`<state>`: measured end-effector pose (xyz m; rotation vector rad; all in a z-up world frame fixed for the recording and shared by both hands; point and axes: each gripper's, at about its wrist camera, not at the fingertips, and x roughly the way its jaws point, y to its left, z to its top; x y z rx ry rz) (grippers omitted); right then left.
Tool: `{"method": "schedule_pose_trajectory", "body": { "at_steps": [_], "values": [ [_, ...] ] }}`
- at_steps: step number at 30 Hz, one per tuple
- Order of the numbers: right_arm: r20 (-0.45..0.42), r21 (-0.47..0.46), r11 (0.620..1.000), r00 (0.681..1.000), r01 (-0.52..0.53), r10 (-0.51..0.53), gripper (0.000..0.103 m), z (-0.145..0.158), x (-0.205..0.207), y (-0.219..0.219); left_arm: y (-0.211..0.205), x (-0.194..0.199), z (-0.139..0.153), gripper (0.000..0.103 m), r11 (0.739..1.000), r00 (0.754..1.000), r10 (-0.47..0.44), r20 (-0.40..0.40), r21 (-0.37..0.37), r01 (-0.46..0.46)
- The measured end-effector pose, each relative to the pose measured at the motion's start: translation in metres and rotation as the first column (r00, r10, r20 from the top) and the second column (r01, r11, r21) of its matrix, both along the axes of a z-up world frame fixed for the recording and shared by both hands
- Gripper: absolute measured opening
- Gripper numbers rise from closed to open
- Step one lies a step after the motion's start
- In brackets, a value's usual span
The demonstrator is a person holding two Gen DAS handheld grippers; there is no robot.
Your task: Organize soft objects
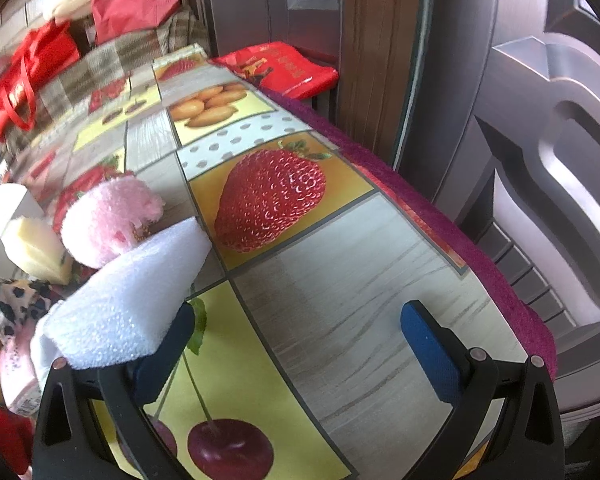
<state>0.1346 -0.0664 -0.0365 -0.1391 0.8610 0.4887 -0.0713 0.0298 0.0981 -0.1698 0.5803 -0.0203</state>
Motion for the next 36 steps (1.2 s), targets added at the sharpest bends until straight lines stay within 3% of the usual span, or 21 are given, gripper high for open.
{"method": "schedule_pose_trajectory", "body": {
  "at_steps": [4,7,10,14,19,22,26,31,34,36],
  "values": [
    [0.020,0.103,0.994,1.000,-0.020,0.018,0.103,0.006,-0.004,-0.020,0.059,-0.073,0.031,0.103,0.983,0.983,0.166,0.075,-0.088,-0.160],
    [0.074,0.221,0.968,0.992,-0.118,0.105,0.103,0.013,-0.012,-0.035,0.084,-0.112,0.021,0.103,0.958,0.959,0.284,0.004,-0.033,-0.283],
    [0.147,0.309,0.915,0.964,-0.259,0.224,0.103,0.022,-0.027,-0.042,0.087,-0.141,-0.007,0.103,0.956,0.953,0.288,-0.095,-0.033,-0.292],
    [0.256,0.224,0.868,0.886,-0.443,0.386,0.103,0.035,-0.064,-0.024,0.071,-0.150,-0.046,0.103,0.958,0.938,0.267,-0.222,-0.047,-0.284],
    [0.250,0.076,0.820,0.807,-0.567,0.535,0.103,0.032,-0.091,0.015,0.051,-0.130,-0.078,0.103,0.963,0.924,0.224,-0.310,-0.073,-0.258],
    [0.201,0.039,0.812,0.801,-0.582,0.564,0.103,0.022,-0.092,0.030,0.046,-0.115,-0.083,0.103,0.957,0.902,0.273,-0.336,-0.002,-0.290],
    [0.106,0.070,0.814,0.816,-0.576,0.568,0.103,0.011,-0.083,0.038,0.050,-0.110,-0.088,0.103,0.939,0.871,0.329,-0.366,0.025,-0.344],
    [0.117,0.053,0.797,0.797,-0.601,0.593,0.100,0.014,-0.090,0.041,0.059,-0.124,-0.084,0.103,0.911,0.853,0.393,-0.343,0.021,-0.411],
    [0.087,0.031,0.783,0.782,-0.622,0.618,0.083,0.009,-0.093,0.047,0.055,-0.125,-0.086,0.103,0.909,0.841,0.399,-0.365,0.036,-0.416],
    [0.053,0.040,0.773,0.774,-0.633,0.631,0.064,0.006,-0.092,0.051,0.052,-0.120,-0.090,0.103,0.908,0.834,0.406,-0.374,0.064,-0.414]
  ]
}}
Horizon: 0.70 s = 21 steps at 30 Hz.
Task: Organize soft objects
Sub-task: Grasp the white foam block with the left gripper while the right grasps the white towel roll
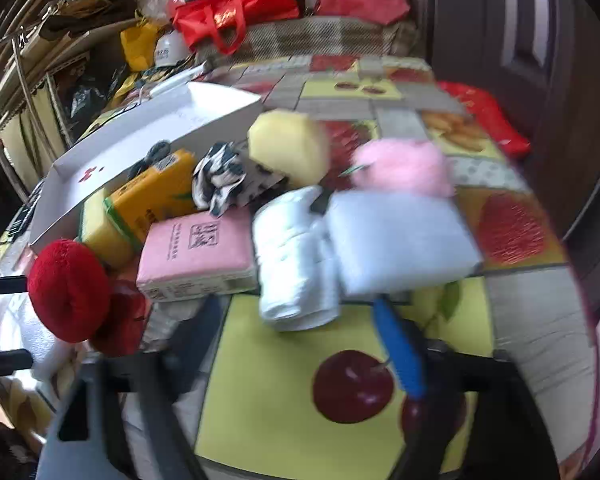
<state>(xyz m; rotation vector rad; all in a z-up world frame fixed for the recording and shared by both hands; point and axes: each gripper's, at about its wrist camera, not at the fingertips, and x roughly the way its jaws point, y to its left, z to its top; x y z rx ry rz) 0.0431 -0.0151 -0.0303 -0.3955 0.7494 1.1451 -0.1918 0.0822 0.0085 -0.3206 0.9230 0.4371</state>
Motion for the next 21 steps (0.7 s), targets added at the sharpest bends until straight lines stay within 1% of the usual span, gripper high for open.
{"method": "schedule_pose_trajectory", "body": {
  "at_steps": [1,3,6,8,11,12,16,19,20,21],
  "values": [
    [-0.011,-0.005,1.000,1.000,-0.003,0.003,0.061,-0.001,0.000,0.001,0.000,0.003,-0.001,0.103,1.000,1.000,-0.003,0.005,-0.005,0.003],
    [-0.001,-0.003,1.000,1.000,-0.001,0.001,0.059,-0.001,-0.001,0.000,0.002,0.006,-0.002,0.103,1.000,1.000,0.005,0.008,-0.022,-0.005],
    [-0.010,-0.002,1.000,1.000,0.009,-0.009,0.058,-0.001,0.003,-0.003,0.003,0.005,-0.003,0.103,0.999,1.000,0.009,0.011,-0.045,-0.009],
    [-0.020,0.001,1.000,1.000,0.009,-0.009,0.058,-0.001,0.006,-0.003,0.001,0.003,0.001,0.103,1.000,1.000,0.013,0.012,-0.028,-0.013],
    [-0.029,0.002,1.000,1.000,0.009,-0.009,0.058,0.000,0.008,0.001,-0.006,0.000,0.011,0.103,1.000,0.999,-0.017,0.049,-0.004,0.017],
    [-0.034,0.002,1.000,0.999,0.008,-0.008,0.058,0.001,0.008,0.003,-0.007,0.001,0.012,0.103,1.000,0.999,-0.021,0.050,0.002,0.021],
    [-0.031,-0.002,1.000,1.000,0.003,-0.003,0.058,0.002,0.008,0.014,-0.006,0.010,0.003,0.103,0.999,1.000,0.002,-0.002,0.035,-0.001],
    [-0.048,-0.001,1.000,0.999,0.015,-0.015,0.058,0.002,0.011,0.017,-0.005,0.013,-0.003,0.103,1.000,1.000,-0.013,0.007,-0.011,0.013],
    [-0.055,0.003,1.000,0.998,0.018,-0.018,0.057,0.002,0.013,0.016,-0.006,0.015,-0.004,0.103,1.000,1.000,-0.016,0.006,-0.012,0.016],
    [-0.064,0.008,1.000,0.998,0.020,-0.019,0.048,0.002,0.014,0.015,-0.006,0.016,-0.005,0.102,1.000,1.000,-0.019,0.006,-0.013,0.019]
  ]
}}
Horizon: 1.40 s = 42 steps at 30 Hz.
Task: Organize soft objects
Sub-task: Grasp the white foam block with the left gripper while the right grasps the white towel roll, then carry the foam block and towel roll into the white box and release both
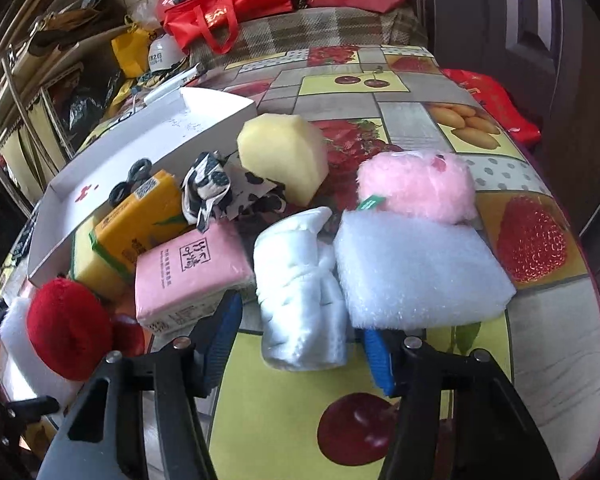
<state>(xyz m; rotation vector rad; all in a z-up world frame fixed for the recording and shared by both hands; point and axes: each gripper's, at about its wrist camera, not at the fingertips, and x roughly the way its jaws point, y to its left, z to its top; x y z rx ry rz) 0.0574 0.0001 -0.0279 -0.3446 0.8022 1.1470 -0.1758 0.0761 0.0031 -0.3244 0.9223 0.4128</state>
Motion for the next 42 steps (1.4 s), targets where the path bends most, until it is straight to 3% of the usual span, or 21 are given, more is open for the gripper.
{"method": "schedule_pose_trajectory", "body": {
  "at_steps": [2,5,7,9,13,19,25,36,42],
  "values": [
    [-0.013,0.008,1.000,1.000,-0.006,0.006,0.038,0.000,0.002,-0.002,0.000,0.001,-0.003,0.098,1.000,1.000,-0.009,0.001,-0.013,0.009],
    [-0.028,0.034,0.999,1.000,-0.008,0.009,0.037,0.001,0.002,-0.009,0.001,-0.002,-0.001,0.075,1.000,1.000,-0.015,0.024,-0.004,0.015],
    [-0.029,0.053,0.999,1.000,-0.005,0.007,0.036,0.004,0.002,-0.014,0.004,-0.006,0.002,0.044,0.999,0.997,-0.032,0.067,-0.042,0.035],
    [-0.026,0.079,0.997,1.000,0.005,-0.003,0.036,0.007,0.002,-0.019,0.011,-0.009,0.002,0.036,0.994,0.994,-0.038,0.103,-0.097,0.048],
    [-0.031,0.127,0.991,0.999,0.030,-0.026,0.036,0.014,0.005,-0.030,0.009,-0.015,0.006,0.023,0.995,0.986,-0.048,0.163,-0.084,0.062],
    [-0.022,0.246,0.968,0.999,0.053,-0.049,0.036,0.035,0.006,-0.050,0.001,-0.023,0.023,0.020,0.996,0.964,-0.082,0.253,-0.019,0.090],
    [0.000,0.312,0.950,1.000,0.010,-0.010,0.036,0.054,-0.004,-0.053,0.004,-0.030,0.034,0.020,0.998,0.950,-0.068,0.306,0.003,0.070],
    [0.018,0.333,0.940,0.998,-0.069,0.067,0.036,0.063,-0.026,-0.032,0.042,-0.043,0.063,0.020,0.994,0.930,0.072,0.360,0.056,-0.098],
    [0.014,0.359,0.929,0.996,-0.091,0.092,0.036,0.072,-0.035,-0.026,0.064,-0.041,0.087,0.020,0.983,0.916,0.102,0.387,0.104,-0.153]
  ]
}}
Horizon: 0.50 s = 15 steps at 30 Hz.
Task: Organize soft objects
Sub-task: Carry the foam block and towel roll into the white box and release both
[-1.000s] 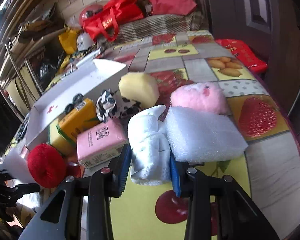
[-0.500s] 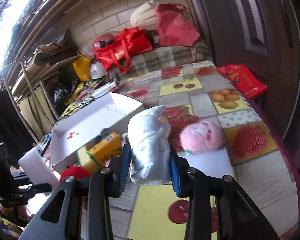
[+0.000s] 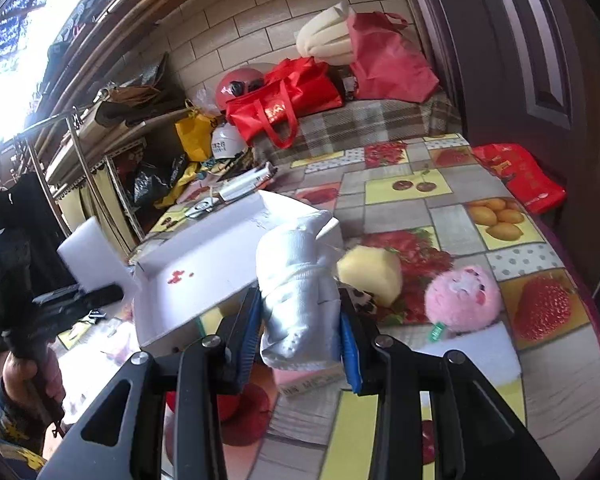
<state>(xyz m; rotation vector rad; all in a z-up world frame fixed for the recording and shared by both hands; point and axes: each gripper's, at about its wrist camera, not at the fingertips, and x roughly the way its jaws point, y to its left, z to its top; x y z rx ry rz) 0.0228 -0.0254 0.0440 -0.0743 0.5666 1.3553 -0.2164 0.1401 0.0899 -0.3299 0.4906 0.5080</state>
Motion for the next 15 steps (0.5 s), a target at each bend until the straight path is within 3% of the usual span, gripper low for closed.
{"method": "schedule_pose_trajectory", "body": {
  "at_steps": [10,15],
  "values": [
    [-0.009,0.114,0.993,0.999,-0.039,0.040,0.036,0.043,-0.009,0.018,0.029,0.026,0.076,0.020,0.991,0.992,0.047,0.116,0.119,-0.061],
    [0.010,0.140,0.988,0.998,-0.066,0.066,0.036,0.061,-0.023,0.035,0.048,0.034,0.075,0.020,0.979,0.987,0.122,0.106,0.151,-0.138]
  ]
}}
